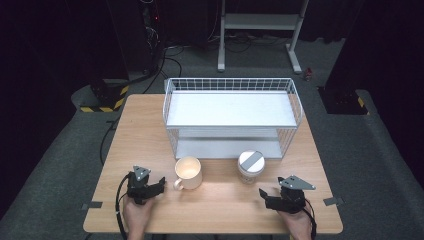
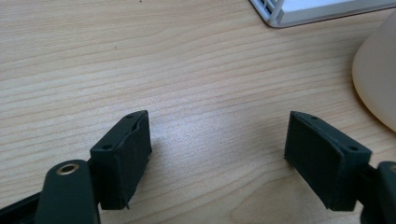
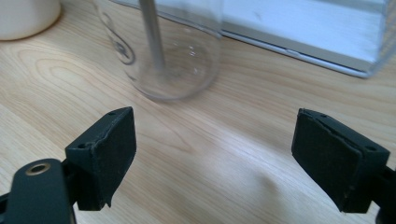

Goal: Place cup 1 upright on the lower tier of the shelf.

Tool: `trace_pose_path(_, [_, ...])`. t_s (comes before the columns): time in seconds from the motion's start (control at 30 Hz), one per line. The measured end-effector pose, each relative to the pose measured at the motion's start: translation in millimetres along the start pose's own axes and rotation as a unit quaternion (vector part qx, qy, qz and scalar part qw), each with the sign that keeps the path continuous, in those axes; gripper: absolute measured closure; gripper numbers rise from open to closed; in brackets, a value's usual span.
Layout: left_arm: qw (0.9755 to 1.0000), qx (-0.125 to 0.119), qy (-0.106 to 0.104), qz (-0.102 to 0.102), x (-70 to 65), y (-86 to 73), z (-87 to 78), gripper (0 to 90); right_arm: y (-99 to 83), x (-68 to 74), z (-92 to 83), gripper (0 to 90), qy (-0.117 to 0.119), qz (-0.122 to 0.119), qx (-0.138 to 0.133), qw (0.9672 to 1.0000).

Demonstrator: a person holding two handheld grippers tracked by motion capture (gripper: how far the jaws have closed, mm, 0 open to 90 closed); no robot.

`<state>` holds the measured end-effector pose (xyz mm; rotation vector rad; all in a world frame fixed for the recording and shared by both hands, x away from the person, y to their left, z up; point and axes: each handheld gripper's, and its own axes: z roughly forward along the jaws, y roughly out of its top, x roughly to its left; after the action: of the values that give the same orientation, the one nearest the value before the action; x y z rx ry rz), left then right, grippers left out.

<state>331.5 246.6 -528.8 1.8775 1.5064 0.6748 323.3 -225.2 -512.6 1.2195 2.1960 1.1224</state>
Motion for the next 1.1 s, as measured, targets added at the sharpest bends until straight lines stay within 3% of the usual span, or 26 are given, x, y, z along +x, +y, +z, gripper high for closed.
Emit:
trace_pose_path(0.27, [1.0000, -0.001, 0.000, 0.000, 0.0, 0.0, 0.1, 22.8, 11.7, 10.7, 9.7, 13.4, 0.021, -0.011, -0.005, 0.9997])
trace_pose_path(1.1, [1.0000, -0.001, 0.000, 0.000, 0.0, -0.1, 0.1, 22.7, 38.7, 19.5, 30.9, 12.0, 0.023, -0.030, -0.015, 0.9992])
